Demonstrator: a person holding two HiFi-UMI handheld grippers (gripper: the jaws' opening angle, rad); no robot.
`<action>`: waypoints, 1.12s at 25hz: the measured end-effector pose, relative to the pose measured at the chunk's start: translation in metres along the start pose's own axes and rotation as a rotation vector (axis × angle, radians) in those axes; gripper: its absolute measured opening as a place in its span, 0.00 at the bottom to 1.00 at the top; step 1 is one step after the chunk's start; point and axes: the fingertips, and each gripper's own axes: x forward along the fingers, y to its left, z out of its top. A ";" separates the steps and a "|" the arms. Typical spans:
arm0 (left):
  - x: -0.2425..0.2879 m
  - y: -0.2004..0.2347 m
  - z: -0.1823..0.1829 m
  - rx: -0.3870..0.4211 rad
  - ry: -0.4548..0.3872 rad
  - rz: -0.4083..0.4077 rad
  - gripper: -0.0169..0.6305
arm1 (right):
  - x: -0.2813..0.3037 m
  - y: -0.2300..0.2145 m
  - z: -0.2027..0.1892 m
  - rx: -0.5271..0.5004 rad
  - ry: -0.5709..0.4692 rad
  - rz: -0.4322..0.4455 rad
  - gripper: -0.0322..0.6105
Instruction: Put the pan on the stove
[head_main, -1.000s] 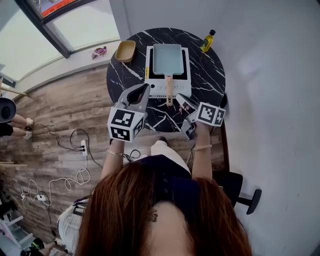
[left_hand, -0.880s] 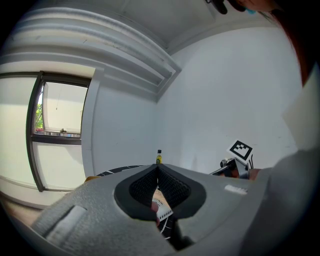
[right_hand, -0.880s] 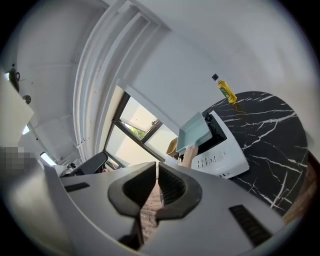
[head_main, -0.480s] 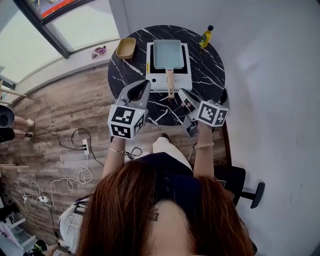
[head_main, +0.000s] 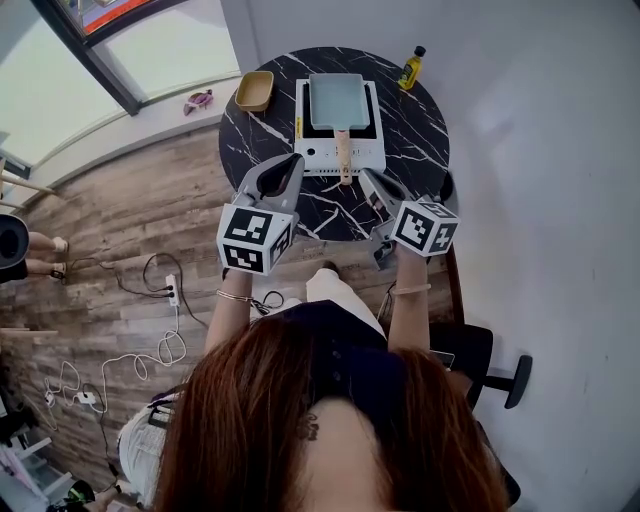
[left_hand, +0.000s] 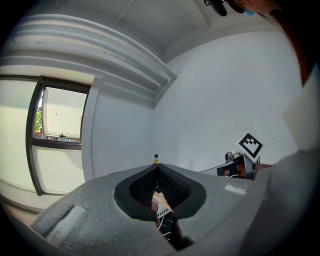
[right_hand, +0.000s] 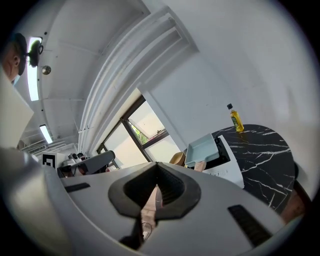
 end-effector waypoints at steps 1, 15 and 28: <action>-0.002 -0.001 0.001 0.002 -0.003 -0.001 0.04 | -0.002 0.002 0.001 -0.011 -0.006 -0.005 0.06; -0.036 -0.019 0.007 0.025 -0.033 -0.023 0.04 | -0.031 0.039 0.001 -0.147 -0.083 -0.052 0.06; -0.071 -0.031 0.010 0.029 -0.060 -0.032 0.04 | -0.054 0.074 -0.009 -0.223 -0.133 -0.064 0.06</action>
